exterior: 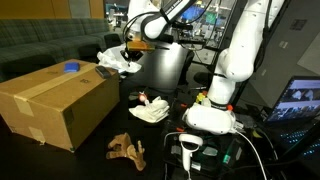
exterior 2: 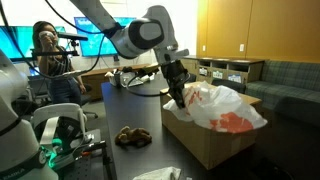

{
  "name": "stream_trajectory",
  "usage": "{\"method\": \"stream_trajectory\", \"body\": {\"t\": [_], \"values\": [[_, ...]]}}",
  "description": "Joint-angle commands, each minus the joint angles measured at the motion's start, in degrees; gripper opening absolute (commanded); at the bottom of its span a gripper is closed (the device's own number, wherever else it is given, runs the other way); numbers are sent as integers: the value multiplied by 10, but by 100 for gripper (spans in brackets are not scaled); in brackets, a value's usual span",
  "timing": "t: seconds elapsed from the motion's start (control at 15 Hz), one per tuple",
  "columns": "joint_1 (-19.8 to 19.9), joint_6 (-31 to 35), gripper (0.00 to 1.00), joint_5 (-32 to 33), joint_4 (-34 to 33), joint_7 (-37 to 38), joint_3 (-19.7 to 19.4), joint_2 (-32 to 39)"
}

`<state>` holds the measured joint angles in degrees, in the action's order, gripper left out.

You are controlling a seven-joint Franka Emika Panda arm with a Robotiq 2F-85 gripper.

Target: Retrieve the stuffed deer from the box and place it on the table. Lift the black object on the table and position it on top of the box. Take the plastic on the box and place it to the right of the table. Grab the red toy and the towel, then place them on the box. Lastly, pick up the blue object from the box and place it on the table.

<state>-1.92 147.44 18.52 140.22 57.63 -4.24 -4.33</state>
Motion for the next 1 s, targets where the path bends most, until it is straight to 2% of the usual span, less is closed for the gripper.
{"method": "stream_trajectory", "body": {"t": [0.0,0.2,0.47,0.67,0.93], "values": [[50,79,10,-63,82,5,-8,-32],[77,114,10,-122,91,-15,-15,1],[83,129,10,-216,54,-56,-21,78],[87,111,10,-306,-3,-103,-19,148],[99,79,10,-362,-87,-114,-27,228]]}}
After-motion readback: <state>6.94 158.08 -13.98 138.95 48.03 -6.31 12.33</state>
